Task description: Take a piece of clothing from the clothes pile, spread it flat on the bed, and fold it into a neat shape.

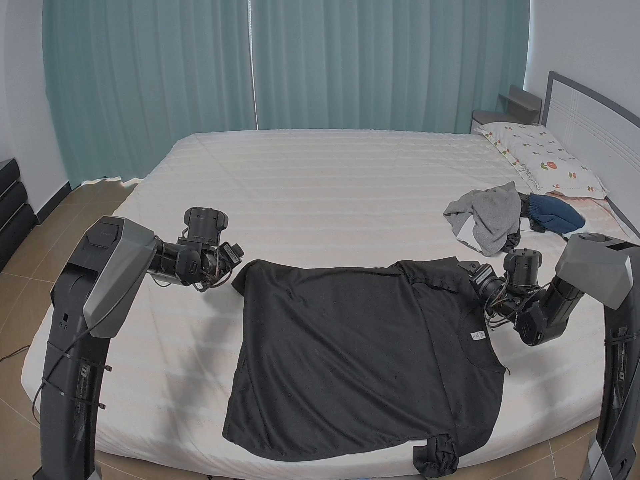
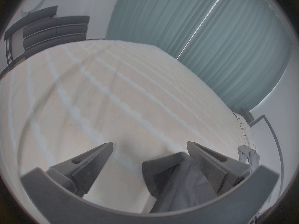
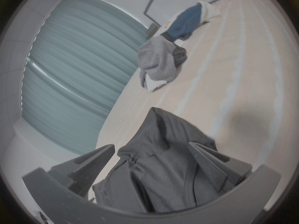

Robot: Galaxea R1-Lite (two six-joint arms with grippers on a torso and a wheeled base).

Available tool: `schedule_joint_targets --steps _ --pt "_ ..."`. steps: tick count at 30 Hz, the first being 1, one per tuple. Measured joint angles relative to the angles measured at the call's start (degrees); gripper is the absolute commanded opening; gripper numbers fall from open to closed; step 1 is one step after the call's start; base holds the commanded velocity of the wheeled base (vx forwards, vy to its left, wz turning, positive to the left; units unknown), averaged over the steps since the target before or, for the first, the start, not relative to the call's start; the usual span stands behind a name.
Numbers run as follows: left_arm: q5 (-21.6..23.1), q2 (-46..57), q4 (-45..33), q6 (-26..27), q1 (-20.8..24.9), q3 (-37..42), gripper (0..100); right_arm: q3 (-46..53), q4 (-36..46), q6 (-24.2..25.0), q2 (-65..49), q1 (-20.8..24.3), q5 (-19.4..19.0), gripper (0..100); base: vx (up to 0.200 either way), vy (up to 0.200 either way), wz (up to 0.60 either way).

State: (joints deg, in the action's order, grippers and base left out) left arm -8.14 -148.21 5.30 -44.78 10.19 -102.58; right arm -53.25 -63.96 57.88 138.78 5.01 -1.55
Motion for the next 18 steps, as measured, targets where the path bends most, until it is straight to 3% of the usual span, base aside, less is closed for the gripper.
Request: schedule_joint_targets --steps 4,11,12,18 --pt "2.34 -0.38 -0.55 -0.27 0.5 0.88 100 3.39 -1.61 4.08 -0.52 -0.02 -1.89 100 0.0 0.0 0.0" --pt "2.73 -2.69 -0.68 -4.22 1.79 -2.93 100 5.42 -1.91 6.6 -1.54 -0.33 -2.24 100 0.0 0.0 0.0" --pt "2.71 -3.11 -0.74 -5.06 1.9 -3.97 0 5.57 -1.96 6.85 -1.67 -0.33 -2.26 100 0.0 0.0 0.0" --pt "2.29 -5.97 -1.01 -8.11 2.67 -9.44 0 6.12 -2.79 8.11 -2.45 -0.39 -2.5 100 0.0 0.0 0.0"
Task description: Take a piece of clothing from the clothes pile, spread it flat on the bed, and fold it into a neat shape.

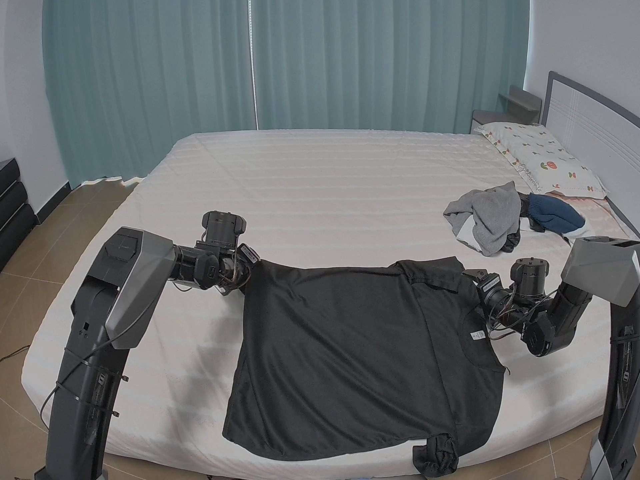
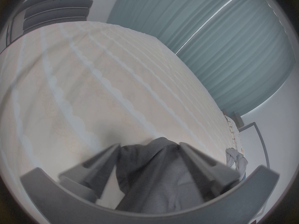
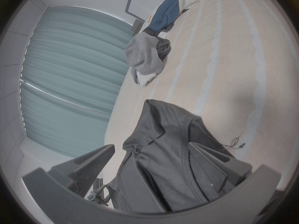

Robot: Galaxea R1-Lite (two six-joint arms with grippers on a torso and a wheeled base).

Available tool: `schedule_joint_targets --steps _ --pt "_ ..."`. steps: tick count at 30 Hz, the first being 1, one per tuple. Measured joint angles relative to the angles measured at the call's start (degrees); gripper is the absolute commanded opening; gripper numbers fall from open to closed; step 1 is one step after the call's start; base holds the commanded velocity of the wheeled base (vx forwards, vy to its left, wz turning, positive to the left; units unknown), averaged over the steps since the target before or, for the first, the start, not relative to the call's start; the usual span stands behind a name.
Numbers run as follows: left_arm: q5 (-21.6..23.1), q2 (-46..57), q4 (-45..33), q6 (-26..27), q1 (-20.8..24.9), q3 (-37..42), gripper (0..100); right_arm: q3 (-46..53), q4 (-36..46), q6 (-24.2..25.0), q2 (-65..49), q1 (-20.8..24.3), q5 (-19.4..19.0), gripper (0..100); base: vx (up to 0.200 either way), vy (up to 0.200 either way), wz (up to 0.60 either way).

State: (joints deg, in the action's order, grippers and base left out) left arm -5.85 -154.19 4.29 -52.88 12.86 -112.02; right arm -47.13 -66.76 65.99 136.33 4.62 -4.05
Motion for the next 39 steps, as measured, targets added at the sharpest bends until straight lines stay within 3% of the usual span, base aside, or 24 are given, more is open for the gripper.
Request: schedule_joint_targets --steps 13,20,21,31,38,39 --pt "-5.86 0.63 8.68 3.27 -2.84 -2.54 0 -1.82 -0.79 -0.66 -0.38 0.22 0.26 100 0.0 0.0 0.0" --pt "-5.83 1.62 6.62 3.64 -3.41 -1.1 0 -4.79 0.46 -0.85 -0.49 1.88 0.15 100 0.0 0.0 0.0" --pt "-5.53 1.73 5.72 3.6 -3.47 -0.82 100 -4.94 0.6 -0.9 -0.49 2.07 0.11 100 0.0 0.0 0.0" --pt "2.02 2.19 1.17 3.27 -1.78 2.43 100 -5.27 0.77 -1.15 -0.27 2.86 -0.09 100 0.0 0.0 0.0" --pt "2.52 0.61 0.82 3.43 0.44 2.1 100 -5.27 0.61 -1.15 -0.16 3.18 -0.63 100 0.0 0.0 0.0" --pt "2.51 0.18 0.82 3.47 0.83 1.74 0 -5.21 0.61 -1.12 -0.13 3.28 -0.63 100 0.0 0.0 0.0"
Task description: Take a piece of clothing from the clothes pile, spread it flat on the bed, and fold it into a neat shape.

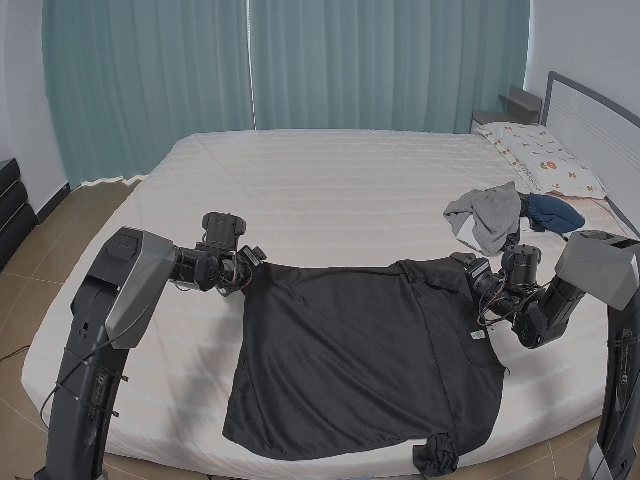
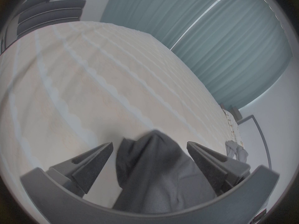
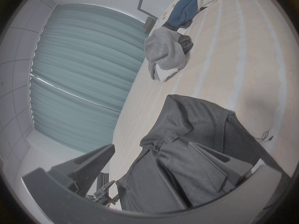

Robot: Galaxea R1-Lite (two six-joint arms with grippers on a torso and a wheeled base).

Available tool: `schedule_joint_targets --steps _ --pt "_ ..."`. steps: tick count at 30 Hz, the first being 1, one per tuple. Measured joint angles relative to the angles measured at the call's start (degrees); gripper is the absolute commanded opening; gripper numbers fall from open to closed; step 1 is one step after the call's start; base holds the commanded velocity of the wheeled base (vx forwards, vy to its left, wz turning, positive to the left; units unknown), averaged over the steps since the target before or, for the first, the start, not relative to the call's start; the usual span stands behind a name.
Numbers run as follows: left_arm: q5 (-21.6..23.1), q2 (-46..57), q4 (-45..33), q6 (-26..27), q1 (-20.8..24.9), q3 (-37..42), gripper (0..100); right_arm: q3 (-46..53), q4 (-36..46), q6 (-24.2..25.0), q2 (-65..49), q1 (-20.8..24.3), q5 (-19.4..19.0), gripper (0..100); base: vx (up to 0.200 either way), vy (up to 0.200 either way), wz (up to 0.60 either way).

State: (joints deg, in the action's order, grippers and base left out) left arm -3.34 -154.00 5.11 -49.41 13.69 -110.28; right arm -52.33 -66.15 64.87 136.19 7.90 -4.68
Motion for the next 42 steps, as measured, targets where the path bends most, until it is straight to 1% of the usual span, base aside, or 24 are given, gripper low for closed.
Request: schedule_joint_targets --steps 8,11,15,20,25,31,36,37,42 --pt "-1.74 -2.94 0.41 0.37 1.72 -3.75 0 -0.09 0.13 -0.11 0.38 0.44 -0.35 100 0.0 0.0 0.0" --pt "-4.07 -3.38 1.62 0.37 1.44 -4.08 0 -0.67 0.21 -0.66 0.88 0.72 -0.73 100 0.0 0.0 0.0" --pt "-6.16 -3.24 4.6 0.37 -0.05 -4.28 0 -2.01 0.33 -0.99 1.66 1.08 -1.04 100 0.0 0.0 0.0" --pt "-7.57 -1.93 6.05 1.05 -2.15 -4.33 0 -6.21 5.08 -1.17 2.86 1.68 -1.3 100 0.0 0.0 0.0" --pt "-8.16 -0.85 6.24 4.46 -2.97 -4.33 0 -11.64 9.0 -1.21 4.08 2.29 -2.02 100 0.0 0.0 0.0" --pt "-8.73 -0.35 7.09 6.3 -2.26 -4.33 0 -17.12 15.19 -1.15 5.42 3.5 -5.68 100 0.0 0.0 0.0" --pt "-8.92 -0.07 7.83 6.83 -1.35 -4.33 0 -21.97 19.92 -1.07 6.86 4.47 -6.69 100 0.0 0.0 0.0" --pt "-9.08 -0.05 7.83 6.94 -1.23 -4.33 100 -22.92 20.82 -1.07 7.3 4.69 -6.73 100 0.0 0.0 0.0" --pt "-10.18 -0.05 7.73 7.12 -1.07 -4.33 100 -27.54 25.32 -1.01 9.57 5.18 -6.56 100 0.0 0.0 0.0"
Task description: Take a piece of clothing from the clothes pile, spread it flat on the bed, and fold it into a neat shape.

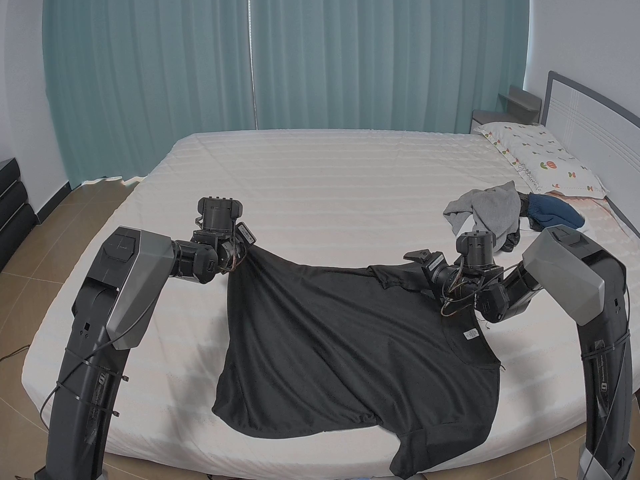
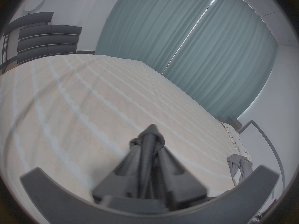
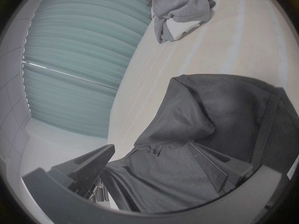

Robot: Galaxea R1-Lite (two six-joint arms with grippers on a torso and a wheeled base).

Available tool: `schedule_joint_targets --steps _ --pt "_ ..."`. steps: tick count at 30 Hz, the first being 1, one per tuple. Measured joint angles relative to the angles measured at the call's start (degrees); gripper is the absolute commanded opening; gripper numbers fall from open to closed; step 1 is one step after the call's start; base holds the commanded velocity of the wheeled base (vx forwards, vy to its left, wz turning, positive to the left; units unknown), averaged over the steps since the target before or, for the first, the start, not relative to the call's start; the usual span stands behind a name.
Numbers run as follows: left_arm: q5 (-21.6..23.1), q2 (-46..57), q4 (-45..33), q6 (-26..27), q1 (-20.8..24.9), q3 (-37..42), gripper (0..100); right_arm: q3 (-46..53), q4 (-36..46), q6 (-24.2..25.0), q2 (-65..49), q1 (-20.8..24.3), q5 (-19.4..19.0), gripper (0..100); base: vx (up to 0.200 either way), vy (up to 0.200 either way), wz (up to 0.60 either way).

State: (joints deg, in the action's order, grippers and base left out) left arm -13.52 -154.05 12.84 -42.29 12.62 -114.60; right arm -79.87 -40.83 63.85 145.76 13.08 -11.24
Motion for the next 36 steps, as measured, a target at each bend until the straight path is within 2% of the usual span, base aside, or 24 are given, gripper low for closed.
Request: schedule_joint_targets --steps 9,15,24,30,36 --pt "-2.68 0.24 -1.54 0.77 -0.33 1.51 100 -6.89 2.56 0.02 2.67 -0.32 0.9 100 0.0 0.0 0.0" --pt "-3.66 0.79 -1.6 1.24 -0.59 4.66 100 -14.2 4.86 0.16 4.38 -2.56 1.83 100 0.0 0.0 0.0" --pt "-4.0 3.11 -1.23 0.91 -0.79 10.36 100 -24.02 5.63 -0.02 8.79 -6.86 5.66 100 0.0 0.0 0.0" --pt "-3.83 5.12 -1.16 0.69 -1.46 12.92 100 -20.08 5.69 -0.16 7.39 -7.94 4.55 100 0.0 0.0 0.0" --pt "-2.84 8.7 2.16 -0.35 -2.12 20.75 100 -9.16 5.5 -0.22 0.73 -8.01 -1.34 100 0.0 0.0 0.0"
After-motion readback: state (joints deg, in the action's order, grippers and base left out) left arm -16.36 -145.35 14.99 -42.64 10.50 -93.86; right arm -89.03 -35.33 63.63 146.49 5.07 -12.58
